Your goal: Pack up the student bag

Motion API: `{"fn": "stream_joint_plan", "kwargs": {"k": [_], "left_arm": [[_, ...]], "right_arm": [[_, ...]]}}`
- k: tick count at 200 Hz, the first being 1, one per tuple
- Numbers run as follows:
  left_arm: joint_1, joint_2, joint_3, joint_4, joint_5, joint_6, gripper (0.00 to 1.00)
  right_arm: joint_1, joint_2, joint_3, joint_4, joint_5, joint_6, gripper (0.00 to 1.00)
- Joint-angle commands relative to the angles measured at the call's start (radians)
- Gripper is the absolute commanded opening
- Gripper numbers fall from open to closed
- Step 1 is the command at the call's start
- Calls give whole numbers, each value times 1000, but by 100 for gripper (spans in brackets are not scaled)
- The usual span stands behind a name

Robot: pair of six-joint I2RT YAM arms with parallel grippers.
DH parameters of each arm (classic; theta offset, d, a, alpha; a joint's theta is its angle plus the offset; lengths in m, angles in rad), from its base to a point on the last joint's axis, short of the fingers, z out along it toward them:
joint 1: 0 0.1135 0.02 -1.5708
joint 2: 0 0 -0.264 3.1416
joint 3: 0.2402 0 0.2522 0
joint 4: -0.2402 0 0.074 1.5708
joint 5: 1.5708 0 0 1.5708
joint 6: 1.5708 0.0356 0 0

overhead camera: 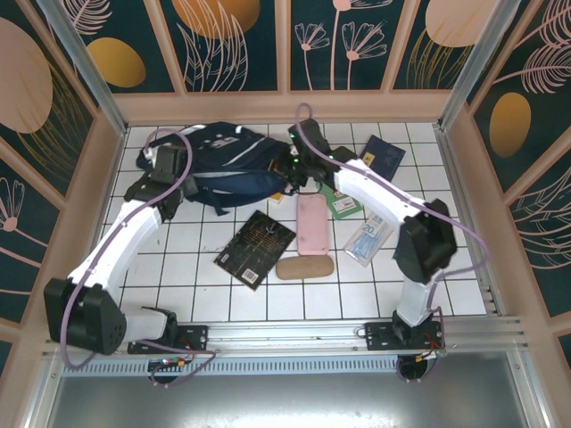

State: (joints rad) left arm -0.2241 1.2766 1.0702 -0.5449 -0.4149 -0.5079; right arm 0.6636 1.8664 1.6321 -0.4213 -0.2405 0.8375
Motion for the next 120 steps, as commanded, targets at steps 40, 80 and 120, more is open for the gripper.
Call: {"fn": "stream_joint_plan", "kwargs": {"k": [40,80,120], "left_arm": [[60,-171,-165,-148,-328,-118,0],[61,-192,-229,-154,-226,-164,5],[62,-214,-259,-109,-71,-151,45]], "right_arm": [[29,376,431,-176,-34,-195,0],[52,452,466,-166,-42,-198,0],[47,396,411,-147,-19,-246,44]]}}
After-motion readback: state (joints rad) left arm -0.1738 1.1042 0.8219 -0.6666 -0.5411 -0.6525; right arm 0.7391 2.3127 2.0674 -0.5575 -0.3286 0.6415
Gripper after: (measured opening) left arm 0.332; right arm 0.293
